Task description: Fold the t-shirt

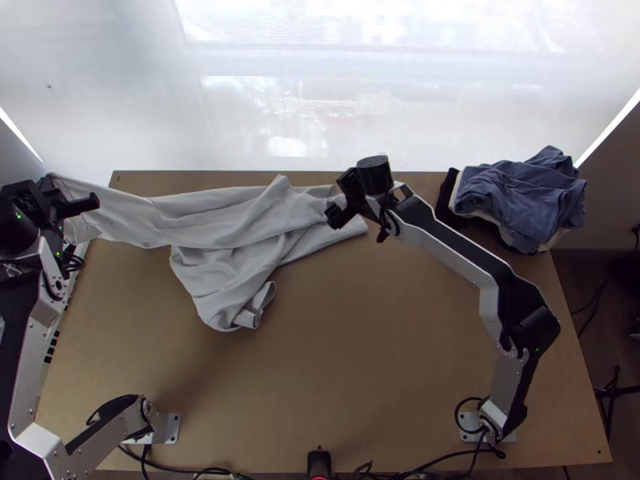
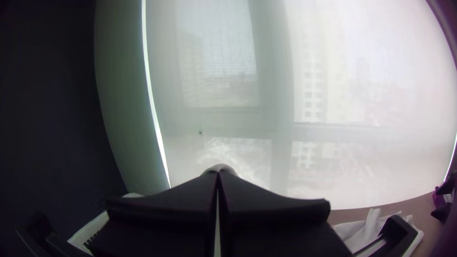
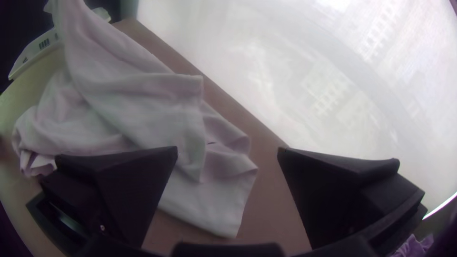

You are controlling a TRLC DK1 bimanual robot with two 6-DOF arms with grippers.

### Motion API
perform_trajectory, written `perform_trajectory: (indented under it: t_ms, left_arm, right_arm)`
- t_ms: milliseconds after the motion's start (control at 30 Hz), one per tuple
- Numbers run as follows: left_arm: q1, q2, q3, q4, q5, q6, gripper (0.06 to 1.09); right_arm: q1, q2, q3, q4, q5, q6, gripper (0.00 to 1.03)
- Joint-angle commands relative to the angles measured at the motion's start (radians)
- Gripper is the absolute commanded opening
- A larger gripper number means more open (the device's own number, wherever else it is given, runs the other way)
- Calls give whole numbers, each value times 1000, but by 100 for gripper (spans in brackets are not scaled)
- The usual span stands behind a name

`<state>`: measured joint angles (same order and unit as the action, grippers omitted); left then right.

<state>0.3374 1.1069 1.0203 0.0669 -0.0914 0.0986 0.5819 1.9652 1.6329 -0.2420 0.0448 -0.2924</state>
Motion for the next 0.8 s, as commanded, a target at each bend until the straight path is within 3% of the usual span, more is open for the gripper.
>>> perform_trajectory:
  t_ms: [0, 333, 767]
  left_arm:
    - [-24, -55, -98, 10, -2, 4, 9]
    - [-61, -110, -154, -22, -8, 9, 9]
    - [-60, -136, -204, -19, -8, 26, 9]
  right_arm:
    - [119, -198, -197, -111, -74, 36, 98]
    - [349, -120, -220, -161, -112, 15, 98]
    - [383, 136, -10, -163, -140, 24, 97]
